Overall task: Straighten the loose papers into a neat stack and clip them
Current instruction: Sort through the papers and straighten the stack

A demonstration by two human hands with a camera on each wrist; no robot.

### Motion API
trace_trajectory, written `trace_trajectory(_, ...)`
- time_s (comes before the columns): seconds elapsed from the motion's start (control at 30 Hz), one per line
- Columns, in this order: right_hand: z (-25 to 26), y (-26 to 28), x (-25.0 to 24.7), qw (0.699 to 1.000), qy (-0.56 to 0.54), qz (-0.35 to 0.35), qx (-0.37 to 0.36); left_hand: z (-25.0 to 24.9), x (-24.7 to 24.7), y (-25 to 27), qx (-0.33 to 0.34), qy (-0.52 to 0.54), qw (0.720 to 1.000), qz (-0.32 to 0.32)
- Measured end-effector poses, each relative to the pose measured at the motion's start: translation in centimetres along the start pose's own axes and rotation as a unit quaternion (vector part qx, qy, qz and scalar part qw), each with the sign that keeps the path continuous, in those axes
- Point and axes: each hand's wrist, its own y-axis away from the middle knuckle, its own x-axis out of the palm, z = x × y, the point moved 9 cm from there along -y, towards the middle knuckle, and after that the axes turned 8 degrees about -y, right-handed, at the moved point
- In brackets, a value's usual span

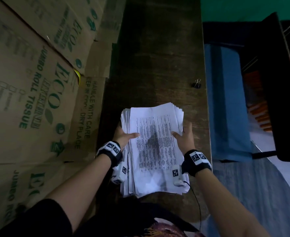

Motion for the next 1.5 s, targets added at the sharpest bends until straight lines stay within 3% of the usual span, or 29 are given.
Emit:
trace_trajectory(0.17,-0.7,-1.8,0.7,0.996,0.088,-0.031,-0.005,-0.6,0.5,-0.4,0.015,-0.001,1.0,0.001)
trace_trajectory(0.27,-1.8,-3.0,0.9,0.973,0.222,-0.062,0.03,-0.8,0.5,-1.1,0.044,-0.004,0.999,0.004)
trace_trajectory(0.33,-1.0,-3.3,1.3,0.967,0.248,-0.06,0.019,-0.7,0.5,-1.5,0.061,-0.013,0.998,0.007)
trace_trajectory(0.4,0.3,-3.5,2.1,0.977,0.212,-0.025,-0.016,-0.4,0.8,-1.7,0.075,-0.02,0.997,0.023)
trace_trajectory(0.53,1.3,-3.9,3.3,0.984,0.175,0.035,-0.015,1.0,1.1,-2.4,0.079,-0.013,0.996,0.039)
trace_trajectory(0.67,0.9,-4.7,2.3,0.993,0.105,0.043,-0.015,2.2,0.1,-3.0,0.064,-0.025,0.998,-0.001)
trace_trajectory(0.8,0.5,-4.0,0.3,0.995,-0.088,0.047,0.011,1.6,-1.9,-2.3,0.096,-0.069,0.99,-0.08)
trace_trajectory(0.87,0.0,-3.7,-0.3,0.985,-0.161,0.057,0.021,0.9,-1.8,-1.6,0.125,-0.047,0.989,-0.057)
trace_trajectory(0.97,0.0,-3.2,0.0,0.967,-0.232,0.098,0.025,0.1,0.3,-0.2,0.118,0.029,0.992,0.037)
trace_trajectory(1.03,0.4,-2.7,0.1,0.957,-0.264,0.12,0.027,-1.0,0.3,0.6,0.121,0.077,0.989,0.014)
trace_trajectory(1.1,0.7,-2.4,0.5,0.951,-0.269,0.145,0.037,-1.8,0.0,0.6,0.127,0.1,0.987,-0.017)
trace_trajectory(1.17,1.3,-2.3,0.3,0.966,-0.219,0.138,0.025,-2.1,0.0,0.4,0.12,0.12,0.985,-0.02)
trace_trajectory(1.27,2.4,-2.6,-0.8,0.991,-0.127,0.042,-0.009,-2.1,0.0,0.2,0.11,0.134,0.984,-0.028)
trace_trajectory(1.5,1.4,-3.3,-1.8,0.994,-0.103,-0.023,-0.007,-1.8,-0.1,-1.0,0.076,0.221,0.97,0.063)
